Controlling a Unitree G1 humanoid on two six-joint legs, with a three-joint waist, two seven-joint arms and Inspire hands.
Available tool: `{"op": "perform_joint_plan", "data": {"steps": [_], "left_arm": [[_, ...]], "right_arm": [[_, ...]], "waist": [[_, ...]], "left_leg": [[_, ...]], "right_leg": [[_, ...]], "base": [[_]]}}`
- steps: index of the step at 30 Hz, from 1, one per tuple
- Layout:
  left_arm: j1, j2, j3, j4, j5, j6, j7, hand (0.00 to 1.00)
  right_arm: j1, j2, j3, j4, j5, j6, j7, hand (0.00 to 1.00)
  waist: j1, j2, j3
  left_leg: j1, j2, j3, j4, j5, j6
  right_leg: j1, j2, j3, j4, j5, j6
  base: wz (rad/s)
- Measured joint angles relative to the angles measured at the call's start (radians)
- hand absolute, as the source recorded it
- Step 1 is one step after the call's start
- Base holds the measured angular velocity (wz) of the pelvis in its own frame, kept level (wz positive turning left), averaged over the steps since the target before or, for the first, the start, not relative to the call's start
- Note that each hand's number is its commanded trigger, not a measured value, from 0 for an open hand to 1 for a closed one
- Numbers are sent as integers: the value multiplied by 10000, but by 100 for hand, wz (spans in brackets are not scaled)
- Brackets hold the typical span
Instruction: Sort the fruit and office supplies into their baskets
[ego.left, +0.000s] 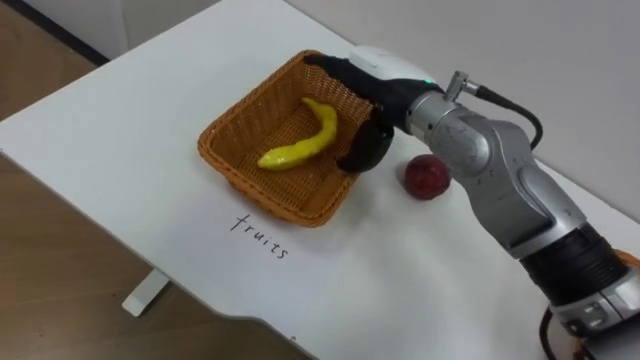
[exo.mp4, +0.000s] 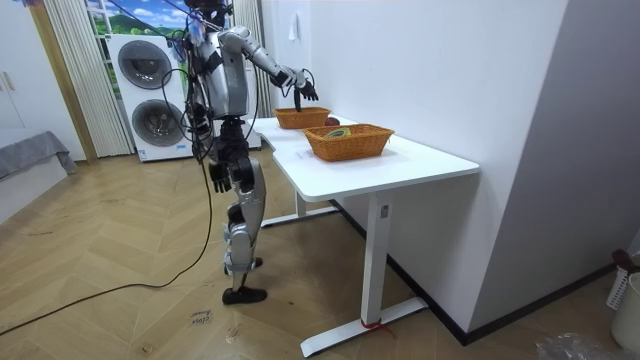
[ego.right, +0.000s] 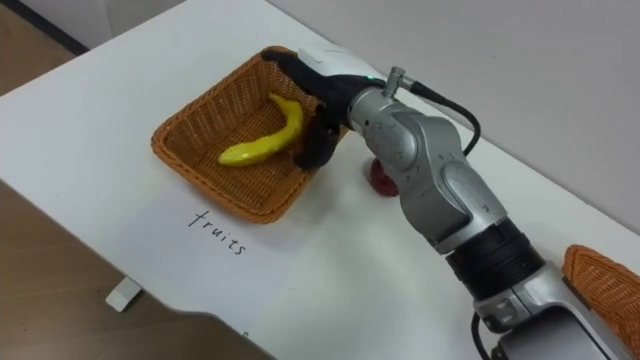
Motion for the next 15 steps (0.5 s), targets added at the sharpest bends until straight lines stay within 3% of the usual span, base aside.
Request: {"op": "perform_joint_plan", "data": {"steps": [5,15], "left_arm": [[-6,6,0,-41,7,-1,-17,0],[40,-13,59,-90,109,-2,-15,0]], "right_arm": [[0,-39,0,-4,-1,-45,1,0],[1,-70,-15,-458,54,-198,5,0]], "waist": [[-1,-6,-6],[-13,-78,-62]], "left_leg": [[-3,1,-28,2,0,0],[23,-8,3,22,-1,1]], "right_leg": [[0,1,-7,-2,-3,3],[4,13,400,-1,-4,5]], "base": [[0],[0]]}}
